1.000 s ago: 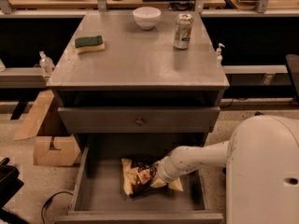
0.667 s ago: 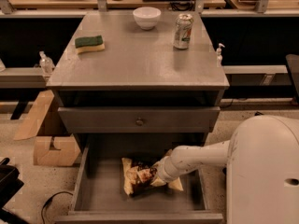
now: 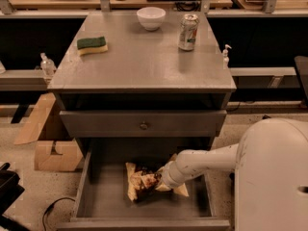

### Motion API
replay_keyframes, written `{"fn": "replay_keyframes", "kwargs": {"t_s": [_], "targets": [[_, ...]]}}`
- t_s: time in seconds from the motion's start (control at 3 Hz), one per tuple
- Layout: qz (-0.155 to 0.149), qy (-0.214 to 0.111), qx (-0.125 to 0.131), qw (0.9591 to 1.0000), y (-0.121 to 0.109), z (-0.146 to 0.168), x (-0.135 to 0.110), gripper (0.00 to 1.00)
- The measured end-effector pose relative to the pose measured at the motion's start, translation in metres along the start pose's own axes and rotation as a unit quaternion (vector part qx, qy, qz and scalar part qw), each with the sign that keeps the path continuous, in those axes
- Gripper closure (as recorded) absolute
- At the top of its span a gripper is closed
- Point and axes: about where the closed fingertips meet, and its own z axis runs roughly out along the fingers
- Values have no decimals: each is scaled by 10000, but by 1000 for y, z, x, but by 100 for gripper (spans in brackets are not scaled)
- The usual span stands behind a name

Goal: Pick brown chip bag from middle drawer and place on counter

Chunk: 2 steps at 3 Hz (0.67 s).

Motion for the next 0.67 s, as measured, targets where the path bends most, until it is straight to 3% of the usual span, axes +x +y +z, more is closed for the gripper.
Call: {"fn": "replay_keyframes", "kwargs": {"t_s": [0.33, 0.67], "targets": [[-484, 11, -64, 9988, 17, -26, -22, 100], [-883, 163, -138, 9959, 44, -77, -36, 100]]}}
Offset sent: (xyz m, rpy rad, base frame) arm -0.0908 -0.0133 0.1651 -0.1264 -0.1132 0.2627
